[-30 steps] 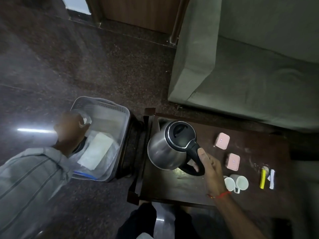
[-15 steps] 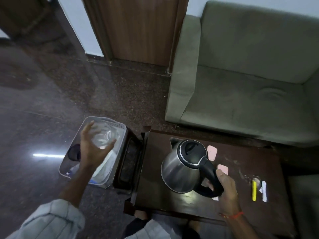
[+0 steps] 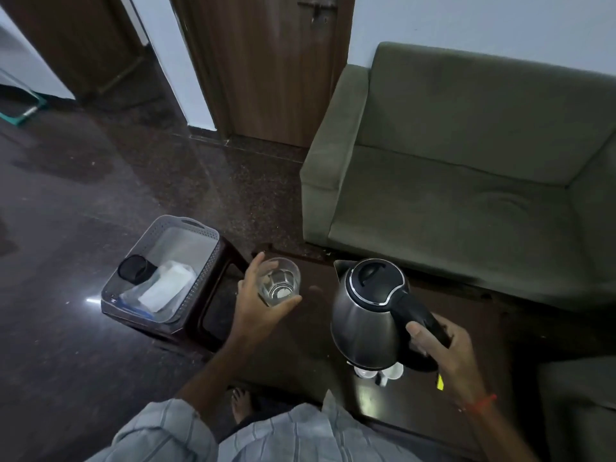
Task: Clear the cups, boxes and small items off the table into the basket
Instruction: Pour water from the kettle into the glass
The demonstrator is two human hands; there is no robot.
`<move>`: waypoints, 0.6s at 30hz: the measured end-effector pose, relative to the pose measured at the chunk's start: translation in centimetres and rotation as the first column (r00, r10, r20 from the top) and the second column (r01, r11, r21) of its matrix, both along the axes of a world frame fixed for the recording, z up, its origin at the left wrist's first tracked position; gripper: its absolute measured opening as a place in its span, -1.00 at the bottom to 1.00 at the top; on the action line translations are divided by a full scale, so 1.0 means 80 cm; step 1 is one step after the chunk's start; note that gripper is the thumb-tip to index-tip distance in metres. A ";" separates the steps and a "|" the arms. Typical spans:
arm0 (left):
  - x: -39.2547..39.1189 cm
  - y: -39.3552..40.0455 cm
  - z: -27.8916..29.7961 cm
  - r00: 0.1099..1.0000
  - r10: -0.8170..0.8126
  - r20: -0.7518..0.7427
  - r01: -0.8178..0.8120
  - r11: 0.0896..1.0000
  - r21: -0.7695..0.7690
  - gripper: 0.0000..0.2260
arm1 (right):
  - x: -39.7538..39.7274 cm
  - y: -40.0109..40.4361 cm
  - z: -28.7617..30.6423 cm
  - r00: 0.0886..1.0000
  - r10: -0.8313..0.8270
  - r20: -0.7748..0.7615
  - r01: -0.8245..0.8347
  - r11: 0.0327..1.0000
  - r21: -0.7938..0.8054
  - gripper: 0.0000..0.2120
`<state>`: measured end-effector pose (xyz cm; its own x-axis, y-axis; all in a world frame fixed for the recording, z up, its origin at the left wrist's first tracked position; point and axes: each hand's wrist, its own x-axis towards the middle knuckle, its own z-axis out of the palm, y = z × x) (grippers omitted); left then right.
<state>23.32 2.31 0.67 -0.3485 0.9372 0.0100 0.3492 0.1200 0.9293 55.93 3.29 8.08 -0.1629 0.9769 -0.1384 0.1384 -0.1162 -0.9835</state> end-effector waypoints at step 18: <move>0.092 0.029 0.018 0.942 -0.331 -0.047 0.328 0.942 -0.066 -0.14 | 0.044 0.023 0.130 0.856 0.095 0.509 -0.260 0.929 0.264 -0.77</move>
<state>30.65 4.64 2.09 -0.0203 0.9992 -0.0357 0.4304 0.0409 0.9017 59.47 5.10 18.47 -0.3317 0.9414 0.0617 0.5885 0.2575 -0.7664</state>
